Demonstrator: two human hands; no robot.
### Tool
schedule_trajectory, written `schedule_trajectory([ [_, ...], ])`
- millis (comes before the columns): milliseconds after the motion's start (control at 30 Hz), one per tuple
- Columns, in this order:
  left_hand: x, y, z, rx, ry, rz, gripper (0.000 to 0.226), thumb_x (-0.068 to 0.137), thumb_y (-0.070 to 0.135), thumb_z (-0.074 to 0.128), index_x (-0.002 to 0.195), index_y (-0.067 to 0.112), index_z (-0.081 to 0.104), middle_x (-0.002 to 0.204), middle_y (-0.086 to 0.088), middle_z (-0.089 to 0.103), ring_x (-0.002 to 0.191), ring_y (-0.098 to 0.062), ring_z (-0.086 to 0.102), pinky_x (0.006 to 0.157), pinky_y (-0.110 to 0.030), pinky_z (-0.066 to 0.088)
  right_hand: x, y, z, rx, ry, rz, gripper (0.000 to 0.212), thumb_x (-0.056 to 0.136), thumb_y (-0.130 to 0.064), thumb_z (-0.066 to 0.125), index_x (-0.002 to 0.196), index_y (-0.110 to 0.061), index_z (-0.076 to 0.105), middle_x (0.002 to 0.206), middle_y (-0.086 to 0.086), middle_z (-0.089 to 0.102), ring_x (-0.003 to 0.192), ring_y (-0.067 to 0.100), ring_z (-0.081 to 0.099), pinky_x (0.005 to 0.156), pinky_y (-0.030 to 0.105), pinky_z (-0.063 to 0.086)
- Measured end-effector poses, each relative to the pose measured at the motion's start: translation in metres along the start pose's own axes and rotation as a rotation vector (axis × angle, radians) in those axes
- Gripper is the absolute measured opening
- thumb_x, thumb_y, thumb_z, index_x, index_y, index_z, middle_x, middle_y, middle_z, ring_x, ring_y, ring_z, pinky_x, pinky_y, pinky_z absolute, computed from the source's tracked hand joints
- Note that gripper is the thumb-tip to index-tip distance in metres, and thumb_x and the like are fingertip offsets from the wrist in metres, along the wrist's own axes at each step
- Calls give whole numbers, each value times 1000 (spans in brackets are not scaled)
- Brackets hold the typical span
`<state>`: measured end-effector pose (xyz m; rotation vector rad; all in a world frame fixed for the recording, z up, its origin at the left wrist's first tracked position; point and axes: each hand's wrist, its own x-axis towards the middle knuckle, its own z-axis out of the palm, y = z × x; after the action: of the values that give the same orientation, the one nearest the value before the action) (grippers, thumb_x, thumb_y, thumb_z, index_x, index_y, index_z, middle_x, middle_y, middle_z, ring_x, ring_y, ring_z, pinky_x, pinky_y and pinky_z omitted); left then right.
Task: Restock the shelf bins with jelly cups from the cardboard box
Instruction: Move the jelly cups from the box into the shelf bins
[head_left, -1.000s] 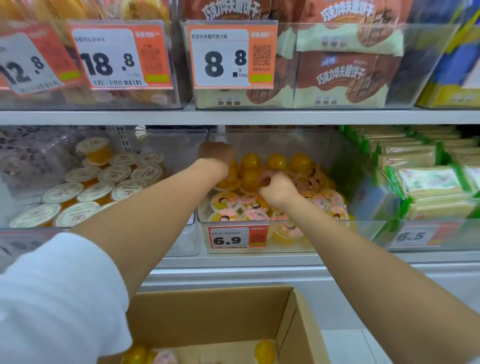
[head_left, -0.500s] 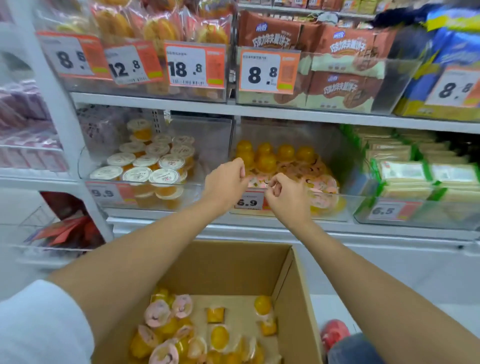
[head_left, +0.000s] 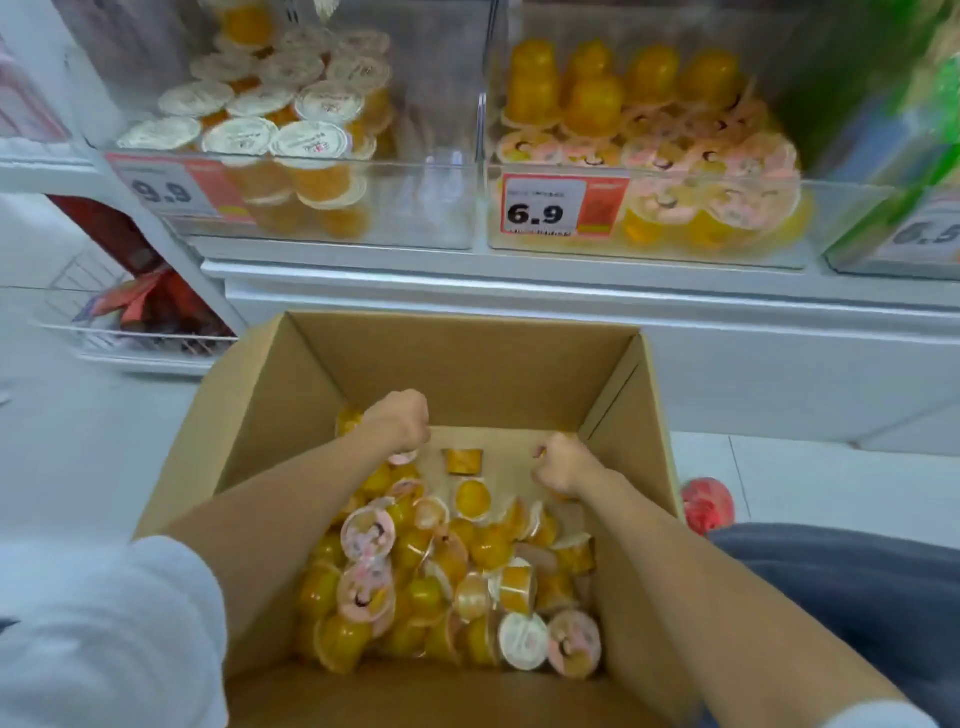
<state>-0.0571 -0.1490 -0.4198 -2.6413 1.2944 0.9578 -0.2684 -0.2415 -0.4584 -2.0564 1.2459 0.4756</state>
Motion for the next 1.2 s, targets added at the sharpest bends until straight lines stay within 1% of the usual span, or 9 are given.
schedule_trajectory([
  [133, 32, -27, 44, -53, -67, -106, 22, 90, 16, 54, 108, 10, 66, 111, -7, 65, 104, -26, 62, 82, -29, 51, 34, -3, 36, 90, -72, 89, 11, 91, -15, 49, 84, -13, 57, 92, 5, 59, 100, 30, 59, 78, 29, 47],
  [367, 83, 12, 104, -418, -246, -378, 68, 96, 58, 39, 125, -1, 54, 122, -15, 62, 93, -29, 66, 88, -32, 51, 57, 9, 82, 111, -199, 314, 44, 88, -49, 54, 114, -15, 64, 123, 8, 64, 112, 26, 60, 88, 29, 49],
  [467, 93, 21, 125, -692, -328, -508, 67, 95, 61, 39, 130, 4, 49, 123, -12, 59, 90, -26, 64, 81, -34, 57, 54, 11, 102, -53, -169, 293, 47, 83, -57, 56, 112, -21, 64, 125, 5, 61, 122, 27, 50, 99, 37, 41],
  [600, 103, 13, 136, -983, -276, -620, 47, 91, 40, 61, 118, 3, 53, 114, -13, 61, 91, -27, 64, 58, -27, 57, 54, 5, 113, -103, -72, 317, 25, 89, -34, 51, 104, -21, 66, 123, 6, 61, 128, 29, 38, 104, 45, 28],
  [700, 99, 8, 131, -1032, -279, -596, 45, 84, 26, 73, 118, 8, 51, 121, -12, 56, 106, -27, 62, 47, -23, 53, 52, 11, 105, -12, 53, 321, 21, 90, -20, 51, 102, -18, 68, 118, 9, 63, 124, 30, 44, 107, 44, 30],
  [833, 82, 4, 116, -1084, -300, -526, 36, 88, 20, 66, 119, 8, 53, 118, -13, 61, 87, -20, 62, 52, -21, 51, 46, 14, 76, 260, 271, 215, 28, 96, -11, 46, 117, -11, 66, 113, 16, 67, 107, 33, 60, 85, 28, 44],
  [967, 51, 8, 71, -1163, -336, -385, 36, 92, 14, 58, 127, 17, 49, 128, -13, 59, 84, -19, 60, 45, -20, 47, 36, -3, 32, 692, 381, 154, 29, 99, -12, 43, 119, -8, 64, 116, 13, 67, 106, 32, 62, 90, 38, 50],
  [1100, 2, 19, -5, -1317, -274, -178, 32, 95, 4, 52, 121, 23, 51, 123, -10, 60, 86, -19, 60, 55, -21, 51, 2, -50, -28, 992, 361, 87, 26, 101, -9, 43, 120, -2, 60, 108, 17, 64, 85, 30, 64, 50, 24, 56],
  [1200, -34, 19, -68, -1383, -168, -27, 36, 96, 1, 49, 125, 22, 52, 121, -10, 61, 98, -22, 60, 68, -27, 51, -34, -90, -72, 1038, 414, -27, 24, 100, -9, 45, 118, -1, 59, 103, 18, 64, 73, 25, 63, 42, 20, 50],
])
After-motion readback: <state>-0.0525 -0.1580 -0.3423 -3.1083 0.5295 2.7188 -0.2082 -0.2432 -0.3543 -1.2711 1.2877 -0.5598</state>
